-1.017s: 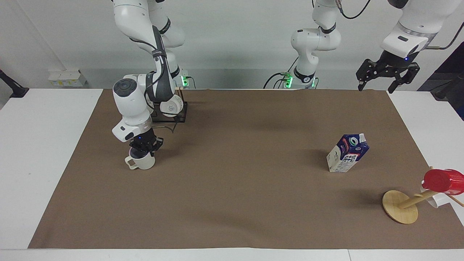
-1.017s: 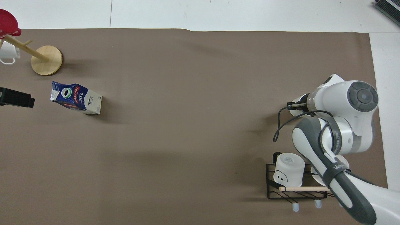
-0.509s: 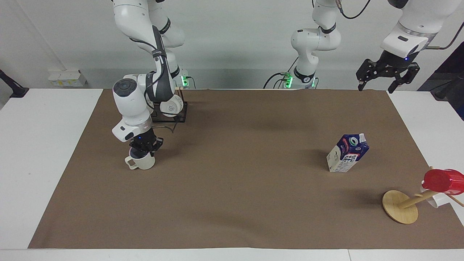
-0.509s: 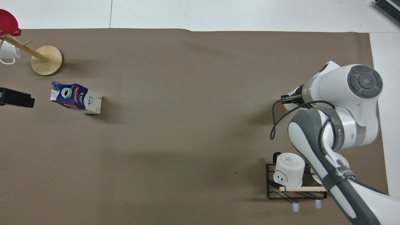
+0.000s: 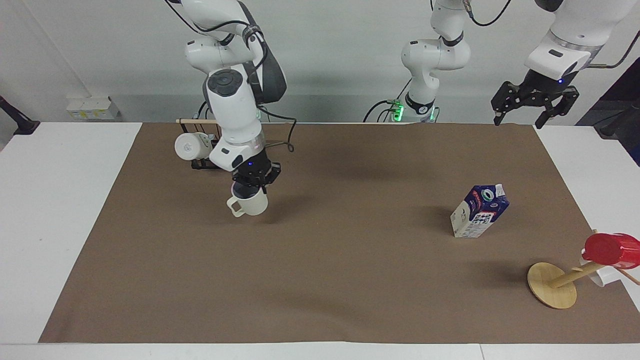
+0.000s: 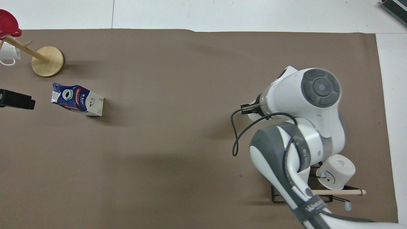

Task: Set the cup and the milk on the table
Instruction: 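Carry the white mug with the right gripper toward the table center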

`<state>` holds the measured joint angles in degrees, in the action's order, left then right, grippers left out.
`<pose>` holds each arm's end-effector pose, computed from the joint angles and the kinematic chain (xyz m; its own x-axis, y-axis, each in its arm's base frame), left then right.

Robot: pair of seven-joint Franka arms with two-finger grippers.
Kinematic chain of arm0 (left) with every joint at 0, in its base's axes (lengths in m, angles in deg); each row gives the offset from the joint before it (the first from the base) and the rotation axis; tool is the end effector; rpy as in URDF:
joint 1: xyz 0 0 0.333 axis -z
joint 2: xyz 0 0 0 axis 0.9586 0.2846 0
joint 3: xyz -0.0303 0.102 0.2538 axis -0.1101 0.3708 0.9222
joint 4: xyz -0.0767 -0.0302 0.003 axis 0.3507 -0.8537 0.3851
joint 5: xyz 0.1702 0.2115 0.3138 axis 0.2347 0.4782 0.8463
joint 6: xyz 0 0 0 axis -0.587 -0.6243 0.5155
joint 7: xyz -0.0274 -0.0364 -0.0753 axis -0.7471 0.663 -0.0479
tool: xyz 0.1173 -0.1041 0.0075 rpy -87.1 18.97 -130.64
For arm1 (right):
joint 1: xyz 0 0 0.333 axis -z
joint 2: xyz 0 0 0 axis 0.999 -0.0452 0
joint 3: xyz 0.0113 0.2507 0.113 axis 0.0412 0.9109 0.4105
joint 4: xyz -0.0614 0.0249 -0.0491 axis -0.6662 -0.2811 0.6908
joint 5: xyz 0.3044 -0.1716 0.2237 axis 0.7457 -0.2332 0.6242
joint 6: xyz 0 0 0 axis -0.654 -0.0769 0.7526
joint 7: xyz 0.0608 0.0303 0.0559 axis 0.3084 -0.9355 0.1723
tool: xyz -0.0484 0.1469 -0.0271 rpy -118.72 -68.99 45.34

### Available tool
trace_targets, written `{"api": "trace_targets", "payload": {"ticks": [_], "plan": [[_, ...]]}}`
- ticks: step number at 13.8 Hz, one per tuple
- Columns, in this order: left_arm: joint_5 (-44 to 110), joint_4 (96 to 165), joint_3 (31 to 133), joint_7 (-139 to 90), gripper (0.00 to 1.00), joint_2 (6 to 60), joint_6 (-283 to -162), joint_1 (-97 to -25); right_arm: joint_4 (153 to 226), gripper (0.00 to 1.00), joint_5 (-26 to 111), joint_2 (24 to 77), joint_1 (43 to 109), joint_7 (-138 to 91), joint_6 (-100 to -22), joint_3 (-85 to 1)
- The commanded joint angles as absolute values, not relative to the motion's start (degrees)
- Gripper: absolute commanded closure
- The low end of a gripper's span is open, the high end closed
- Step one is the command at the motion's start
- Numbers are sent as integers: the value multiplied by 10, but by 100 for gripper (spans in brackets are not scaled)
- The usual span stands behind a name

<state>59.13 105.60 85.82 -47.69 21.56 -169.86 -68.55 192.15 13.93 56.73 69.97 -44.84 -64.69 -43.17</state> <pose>0.5645 -0.0345 0.5873 0.9793 -0.1981 0.0417 -0.1975 -0.9801 -0.0199 0.5768 0.2527 0.3443 0.9848 0.1528 0.0830 0.1583 -0.9853 -0.0644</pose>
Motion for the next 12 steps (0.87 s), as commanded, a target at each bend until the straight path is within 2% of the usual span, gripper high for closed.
{"api": "trace_targets", "payload": {"ticks": [1, 6, 9, 12], "plan": [[586, 1060, 858, -486, 0, 210, -1701, -691, 1885, 100, 98, 524, 652, -511, -651, -431], [586, 1061, 858, -486, 0, 209, -1697, -690, 1838, 100, 68, 450, 585, -610, -689, -432], [586, 1061, 857, -485, 0, 209, -1697, -690, 1841, 100, 36, 434, 570, -642, -733, -431], [586, 1061, 858, -486, 0, 209, -1698, -690, 1843, 100, 6, 427, 568, -655, -744, -431]]}}
